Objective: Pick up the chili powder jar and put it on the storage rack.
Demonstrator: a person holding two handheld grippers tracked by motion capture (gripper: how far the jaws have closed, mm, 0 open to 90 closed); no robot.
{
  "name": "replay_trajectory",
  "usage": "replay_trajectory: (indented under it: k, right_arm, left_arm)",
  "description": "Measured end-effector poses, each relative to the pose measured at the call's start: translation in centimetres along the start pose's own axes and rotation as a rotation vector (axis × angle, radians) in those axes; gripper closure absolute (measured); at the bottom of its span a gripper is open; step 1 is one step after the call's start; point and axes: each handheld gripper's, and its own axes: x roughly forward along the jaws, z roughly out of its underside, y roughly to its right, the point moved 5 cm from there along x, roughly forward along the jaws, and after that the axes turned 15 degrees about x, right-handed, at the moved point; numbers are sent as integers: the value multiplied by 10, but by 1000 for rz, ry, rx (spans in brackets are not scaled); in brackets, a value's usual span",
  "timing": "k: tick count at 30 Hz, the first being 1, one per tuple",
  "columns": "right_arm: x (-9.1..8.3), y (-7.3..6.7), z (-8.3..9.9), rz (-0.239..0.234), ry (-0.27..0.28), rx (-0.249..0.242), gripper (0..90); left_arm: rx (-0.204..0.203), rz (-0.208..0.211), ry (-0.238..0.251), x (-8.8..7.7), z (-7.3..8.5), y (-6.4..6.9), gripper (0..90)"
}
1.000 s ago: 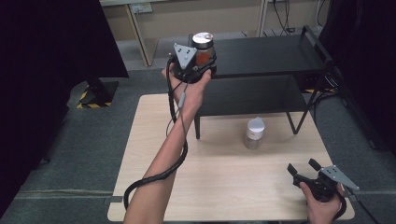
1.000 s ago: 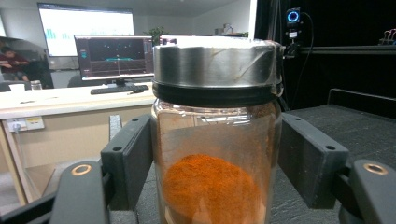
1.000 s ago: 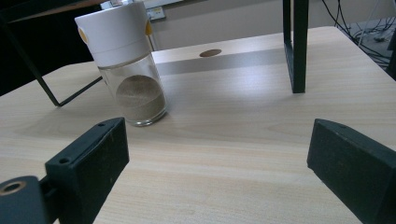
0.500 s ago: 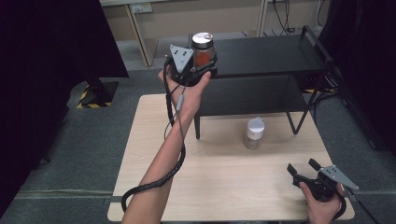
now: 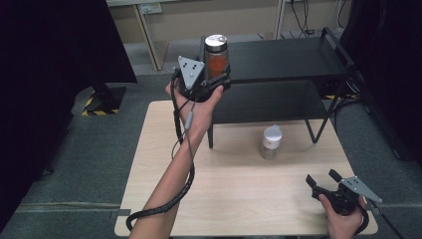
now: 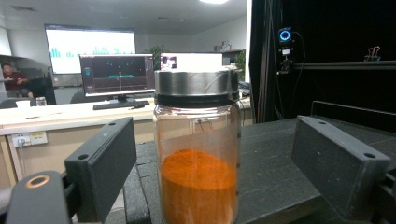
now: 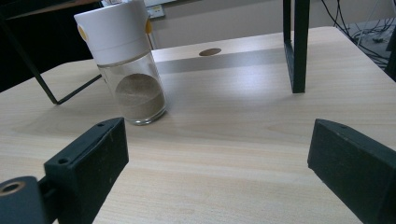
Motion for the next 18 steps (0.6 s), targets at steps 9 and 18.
replay_trajectory:
  k: [9,18]
  right_arm:
    - [0,0,0,1,1,-2,53]
    - [0,0,0,1,1,-3,53]
  left_arm:
    - [1,11,6,-10,6,6,137]
    - [11,22,12,-19,13,12,137]
